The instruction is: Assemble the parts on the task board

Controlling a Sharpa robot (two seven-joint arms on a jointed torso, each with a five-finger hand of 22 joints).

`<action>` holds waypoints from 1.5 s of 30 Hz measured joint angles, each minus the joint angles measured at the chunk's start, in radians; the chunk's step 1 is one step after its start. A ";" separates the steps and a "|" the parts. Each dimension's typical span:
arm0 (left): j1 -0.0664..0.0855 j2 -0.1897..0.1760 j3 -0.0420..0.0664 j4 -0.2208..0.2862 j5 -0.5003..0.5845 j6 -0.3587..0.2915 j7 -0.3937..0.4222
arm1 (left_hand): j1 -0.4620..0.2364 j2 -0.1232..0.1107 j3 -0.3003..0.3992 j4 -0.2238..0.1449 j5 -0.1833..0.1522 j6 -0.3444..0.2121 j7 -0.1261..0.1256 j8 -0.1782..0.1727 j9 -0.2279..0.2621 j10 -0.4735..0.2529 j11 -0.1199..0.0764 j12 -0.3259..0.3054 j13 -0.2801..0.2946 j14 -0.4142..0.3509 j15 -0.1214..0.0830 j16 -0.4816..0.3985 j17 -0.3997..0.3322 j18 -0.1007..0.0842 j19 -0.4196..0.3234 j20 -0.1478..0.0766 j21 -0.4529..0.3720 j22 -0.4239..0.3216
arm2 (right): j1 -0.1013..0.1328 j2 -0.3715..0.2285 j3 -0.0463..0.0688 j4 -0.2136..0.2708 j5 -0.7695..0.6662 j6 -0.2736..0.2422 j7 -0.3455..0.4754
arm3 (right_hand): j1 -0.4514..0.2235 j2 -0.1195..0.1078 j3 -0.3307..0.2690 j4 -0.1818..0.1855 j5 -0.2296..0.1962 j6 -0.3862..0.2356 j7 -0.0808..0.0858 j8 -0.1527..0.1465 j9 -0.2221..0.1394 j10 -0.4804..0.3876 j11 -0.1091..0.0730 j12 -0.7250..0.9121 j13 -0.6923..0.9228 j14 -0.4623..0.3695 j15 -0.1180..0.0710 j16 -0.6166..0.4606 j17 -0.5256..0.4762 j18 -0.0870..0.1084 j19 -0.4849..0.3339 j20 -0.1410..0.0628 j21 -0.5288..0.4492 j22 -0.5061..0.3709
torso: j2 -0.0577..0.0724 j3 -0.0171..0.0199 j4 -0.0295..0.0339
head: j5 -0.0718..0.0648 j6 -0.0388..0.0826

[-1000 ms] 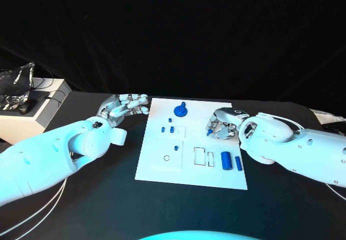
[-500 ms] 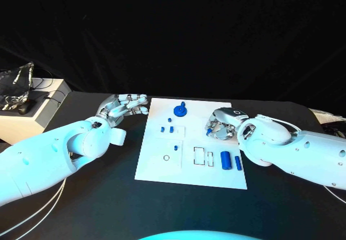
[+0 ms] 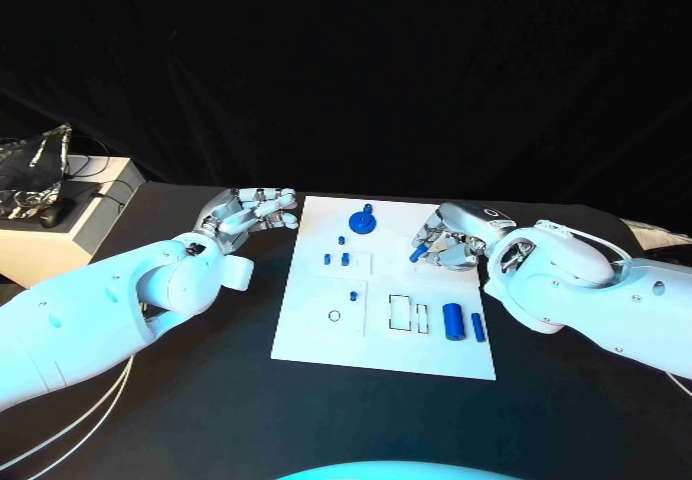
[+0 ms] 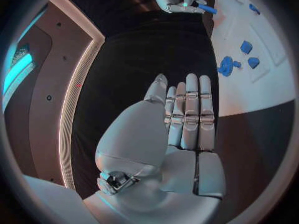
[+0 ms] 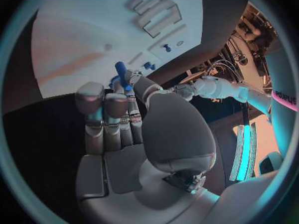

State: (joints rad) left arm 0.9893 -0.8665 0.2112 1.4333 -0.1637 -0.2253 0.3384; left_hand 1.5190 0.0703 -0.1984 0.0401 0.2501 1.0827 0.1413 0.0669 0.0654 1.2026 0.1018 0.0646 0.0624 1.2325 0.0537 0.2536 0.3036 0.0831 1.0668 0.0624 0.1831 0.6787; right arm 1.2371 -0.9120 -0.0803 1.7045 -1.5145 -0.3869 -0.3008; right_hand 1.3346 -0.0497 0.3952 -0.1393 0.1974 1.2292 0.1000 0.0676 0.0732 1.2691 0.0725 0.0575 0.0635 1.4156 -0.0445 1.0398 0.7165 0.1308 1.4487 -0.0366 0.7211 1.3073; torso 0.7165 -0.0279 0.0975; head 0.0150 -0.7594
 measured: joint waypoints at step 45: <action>-0.001 0.018 0.000 -0.006 0.000 0.010 -0.002 | 0.000 0.000 0.000 0.000 0.000 0.000 0.000 0.000 0.000 0.000 0.000 0.000 0.000 0.000 0.000 0.000 0.000 0.000 -0.004 0.004 0.000 0.000 | -0.101 0.258 -0.029 -0.006 -0.072 0.004 0.031 | 0.000 0.000 -0.002 -0.013 0.000 0.003 -0.007 -0.003 0.006 0.000 -0.002 0.002 0.000 0.002 0.002 0.000 -0.004 -0.005 0.007 -0.010 -0.012 0.000 | 0.001 0.0007 0.0006 | 0.031 -0.015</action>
State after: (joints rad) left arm 0.9883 -0.8485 0.2114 1.4269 -0.1634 -0.2157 0.3359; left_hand 1.5190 0.0703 -0.1984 0.0401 0.2504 1.0828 0.1413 0.0669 0.0654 1.2026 0.1018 0.0646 0.0625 1.2325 0.0537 0.2536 0.3034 0.0831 1.0631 0.0662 0.1830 0.6785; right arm 1.1359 -0.6540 -0.1092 1.6986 -1.5868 -0.3833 -0.2698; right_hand 1.3345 -0.0496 0.3937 -0.1523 0.1976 1.2326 0.0935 0.0650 0.0788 1.2694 0.0706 0.0591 0.0637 1.4174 -0.0426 1.0398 0.7124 0.1256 1.4557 -0.0471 0.7095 1.3077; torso 0.7179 -0.0272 0.0981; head 0.0456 -0.7749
